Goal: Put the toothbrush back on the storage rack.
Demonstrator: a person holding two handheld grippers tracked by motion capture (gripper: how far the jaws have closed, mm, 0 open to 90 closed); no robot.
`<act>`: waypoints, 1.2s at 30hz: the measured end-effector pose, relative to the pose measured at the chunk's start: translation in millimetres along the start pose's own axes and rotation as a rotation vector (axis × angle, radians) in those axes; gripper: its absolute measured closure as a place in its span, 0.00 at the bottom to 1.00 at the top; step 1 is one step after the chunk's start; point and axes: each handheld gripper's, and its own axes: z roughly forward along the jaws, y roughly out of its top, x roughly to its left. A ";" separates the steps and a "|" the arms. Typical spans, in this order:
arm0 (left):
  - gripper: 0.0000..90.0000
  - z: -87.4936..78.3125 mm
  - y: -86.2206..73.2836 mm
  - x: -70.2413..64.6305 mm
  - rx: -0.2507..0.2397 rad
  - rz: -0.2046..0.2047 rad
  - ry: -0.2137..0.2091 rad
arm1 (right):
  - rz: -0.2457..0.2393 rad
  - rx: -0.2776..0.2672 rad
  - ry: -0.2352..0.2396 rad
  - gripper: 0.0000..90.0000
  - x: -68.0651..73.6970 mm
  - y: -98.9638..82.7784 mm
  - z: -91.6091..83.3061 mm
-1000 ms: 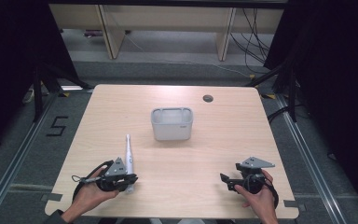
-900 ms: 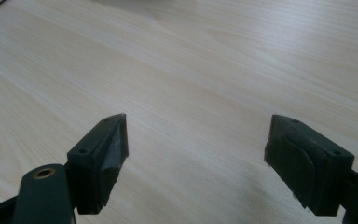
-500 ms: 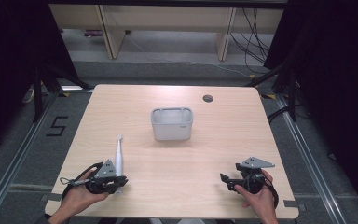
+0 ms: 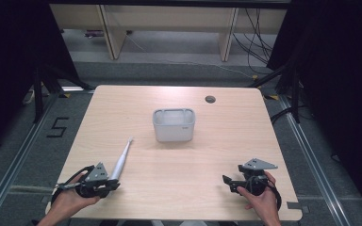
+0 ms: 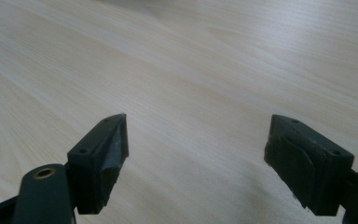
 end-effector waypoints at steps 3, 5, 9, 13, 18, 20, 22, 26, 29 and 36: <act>0.88 -2.3 -0.6 2.1 -0.003 -0.001 -0.002 | -0.006 0.001 -0.015 0.24 -0.1 0.4 -0.8; 0.88 -3.6 -1.1 4.0 -0.003 0.006 0.003 | -0.001 0.001 0.000 0.24 0.0 0.1 0.1; 0.86 -4.7 -2.3 6.1 -0.002 -0.014 0.001 | 0.000 -0.001 -0.008 0.24 0.2 0.3 -0.4; 0.74 -7.2 3.2 11.8 -0.020 -0.032 0.012 | -0.008 0.002 -0.014 0.24 0.1 0.4 -0.6; 0.57 -10.6 15.4 24.1 0.019 -0.059 0.039 | -0.008 0.004 -0.016 0.24 0.1 0.2 -0.6; 0.53 -10.0 21.7 32.8 0.048 -0.077 0.048 | -0.009 0.004 -0.014 0.24 0.1 0.4 -0.3; 0.47 -8.3 26.6 38.6 0.096 -0.100 0.020 | -0.009 0.006 -0.014 0.24 0.3 0.1 0.0; 0.41 -1.1 33.8 42.8 0.141 -0.115 0.031 | 0.016 0.012 -0.007 0.24 2.4 0.1 0.5; 0.40 8.3 43.0 45.1 0.209 -0.122 0.039 | 0.014 0.019 0.002 0.24 2.8 -0.2 0.7; 0.39 22.3 49.6 47.3 0.272 -0.123 0.042 | 0.009 0.020 0.000 0.24 2.5 -0.1 1.0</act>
